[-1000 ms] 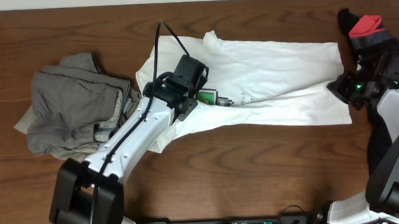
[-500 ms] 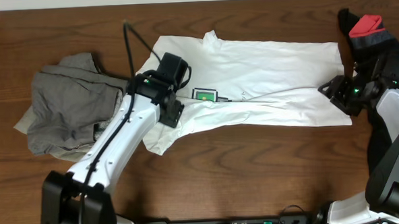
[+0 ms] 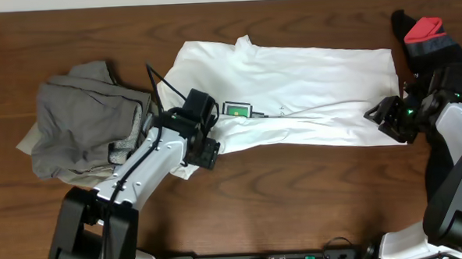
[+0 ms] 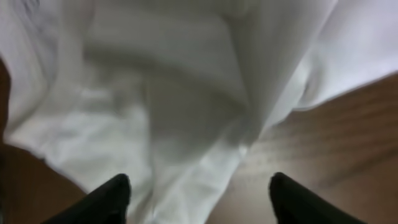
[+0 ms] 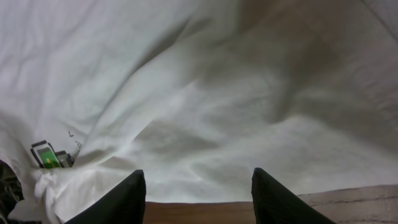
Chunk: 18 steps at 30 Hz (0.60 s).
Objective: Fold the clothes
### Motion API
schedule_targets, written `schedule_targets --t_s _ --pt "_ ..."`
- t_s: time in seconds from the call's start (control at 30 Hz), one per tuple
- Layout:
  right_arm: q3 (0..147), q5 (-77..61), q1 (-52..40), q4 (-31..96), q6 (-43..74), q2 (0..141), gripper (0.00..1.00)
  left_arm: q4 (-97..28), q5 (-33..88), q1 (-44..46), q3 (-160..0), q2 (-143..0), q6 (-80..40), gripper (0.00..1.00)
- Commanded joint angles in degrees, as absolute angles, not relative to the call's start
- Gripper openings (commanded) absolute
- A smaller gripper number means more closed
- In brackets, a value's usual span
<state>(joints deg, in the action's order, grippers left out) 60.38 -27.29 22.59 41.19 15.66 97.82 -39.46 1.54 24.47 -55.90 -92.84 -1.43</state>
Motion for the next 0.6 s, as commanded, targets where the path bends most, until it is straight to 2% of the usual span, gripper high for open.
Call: schedule_targets --t_s 0.0,0.2,0.4,0.57 --pt "61.1 -27.9 22.1 41.4 14.5 98.1 0.53 -36.4 1.9 24.2 -55.6 -93.1 -1.1 0.68" --pt "61.1 -27.9 22.1 41.4 14.5 98.1 0.54 -29.3 0.3 24.2 -55.6 -93.3 -0.7 0.64" --pt "61.1 -27.9 22.1 41.4 14.5 98.1 0.53 -27.8 -0.7 24.2 -55.6 -95.2 -0.7 0.4" --pt "61.1 -27.8 22.1 41.4 14.5 98.1 0.52 -26.7 -2.8 24.2 -55.6 -97.5 -0.7 0.3"
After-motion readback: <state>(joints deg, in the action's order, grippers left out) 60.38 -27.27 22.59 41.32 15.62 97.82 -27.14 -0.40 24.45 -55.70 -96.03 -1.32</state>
